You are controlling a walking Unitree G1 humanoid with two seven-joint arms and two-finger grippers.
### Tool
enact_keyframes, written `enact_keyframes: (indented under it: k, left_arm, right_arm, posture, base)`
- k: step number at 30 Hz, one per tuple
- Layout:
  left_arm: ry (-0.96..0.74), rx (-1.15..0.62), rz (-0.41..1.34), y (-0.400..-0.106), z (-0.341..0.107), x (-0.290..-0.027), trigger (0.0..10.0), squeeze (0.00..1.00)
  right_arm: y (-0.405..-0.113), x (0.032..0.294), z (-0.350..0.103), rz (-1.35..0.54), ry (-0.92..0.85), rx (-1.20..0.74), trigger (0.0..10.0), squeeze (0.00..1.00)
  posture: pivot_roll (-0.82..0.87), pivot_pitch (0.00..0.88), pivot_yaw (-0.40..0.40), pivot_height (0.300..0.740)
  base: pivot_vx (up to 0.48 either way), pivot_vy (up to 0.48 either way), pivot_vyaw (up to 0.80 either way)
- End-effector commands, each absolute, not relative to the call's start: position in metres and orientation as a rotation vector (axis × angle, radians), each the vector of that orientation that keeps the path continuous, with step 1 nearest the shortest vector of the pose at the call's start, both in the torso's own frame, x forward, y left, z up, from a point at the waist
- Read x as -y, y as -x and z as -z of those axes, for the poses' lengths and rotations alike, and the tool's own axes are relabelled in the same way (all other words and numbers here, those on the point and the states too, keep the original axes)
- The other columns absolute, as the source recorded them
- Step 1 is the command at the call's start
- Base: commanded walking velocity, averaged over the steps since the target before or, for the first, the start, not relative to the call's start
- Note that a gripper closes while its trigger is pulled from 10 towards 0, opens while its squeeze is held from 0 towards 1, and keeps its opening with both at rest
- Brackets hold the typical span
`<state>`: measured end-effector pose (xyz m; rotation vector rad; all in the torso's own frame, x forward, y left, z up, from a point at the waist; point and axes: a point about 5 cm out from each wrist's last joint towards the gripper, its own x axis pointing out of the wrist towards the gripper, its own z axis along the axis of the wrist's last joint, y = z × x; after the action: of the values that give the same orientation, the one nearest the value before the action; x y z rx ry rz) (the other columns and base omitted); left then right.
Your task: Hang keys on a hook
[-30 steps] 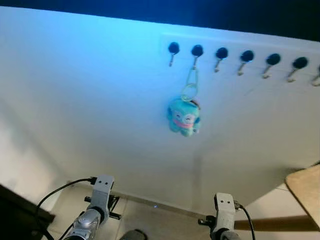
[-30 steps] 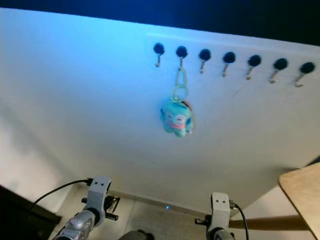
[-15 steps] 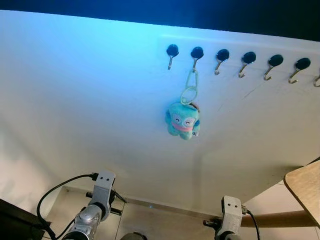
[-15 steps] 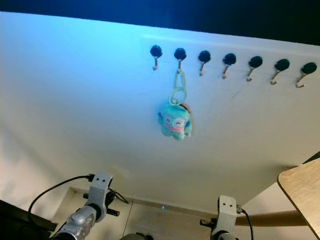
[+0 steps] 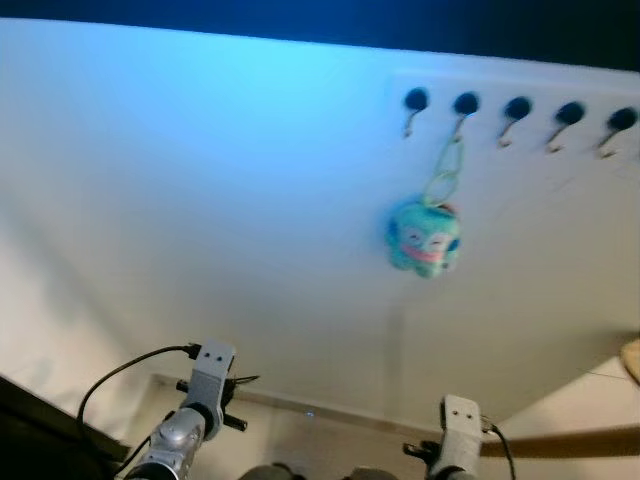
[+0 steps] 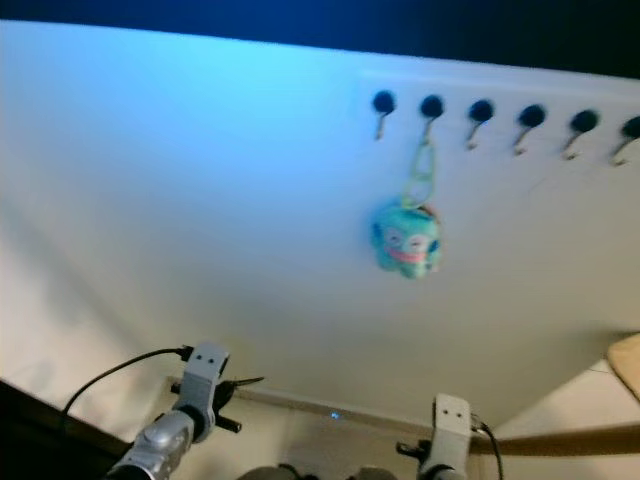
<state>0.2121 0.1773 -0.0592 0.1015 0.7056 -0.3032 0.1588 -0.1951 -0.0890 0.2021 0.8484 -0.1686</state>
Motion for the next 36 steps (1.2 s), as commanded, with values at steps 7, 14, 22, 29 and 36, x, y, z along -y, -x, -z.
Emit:
enact_keyframes:
  k: [7, 14, 22, 29, 36]
  left_arm:
    - [-0.114, -0.706, 0.317, -0.2118, 0.0589, -0.1793, 10.0, 0.0]
    - [-0.129, -0.709, 0.343, -0.2107, 0.0594, -0.1783, 10.0, 0.0]
    - [-0.154, -0.698, 0.284, -0.2131, 0.0583, -0.183, 10.0, 0.0]
    - [-0.22, -0.698, 0.278, -0.2146, 0.0576, -0.1862, 10.0, 0.0]
    - [-0.209, -0.703, 0.273, -0.2155, 0.0575, -0.1859, 10.0, 0.0]
  right_arm:
    - [-0.1553, 0.193, 0.0908, 0.177, -0.214, -0.858, 10.0, 0.0]
    - [-0.1544, 0.1938, 0.091, 0.181, -0.214, -0.859, 10.0, 0.0]
    - [-0.154, 0.1934, 0.0913, 0.184, -0.217, -0.861, 10.0, 0.0]
    - [-0.1539, 0.1927, 0.0913, 0.179, -0.22, -0.858, 10.0, 0.0]
    - [-0.1546, 0.193, 0.0907, 0.184, -0.23, -0.848, 10.0, 0.0]
  posture:
    - [0.08, 0.042, -0.005, 0.74]
    - [0.08, 0.032, -0.002, 0.74]
    - [0.07, 0.029, 0.0, 0.74]
    - [0.07, 0.028, 0.001, 0.74]
    - [0.06, 0.032, 0.012, 0.74]
  base:
    - [0.0, -0.48, 0.0]
    - [0.0, -0.48, 0.0]
    - [0.0, -0.12, 0.0]
    - [0.0, 0.0, 0.0]
    - [0.0, 0.0, 0.0]
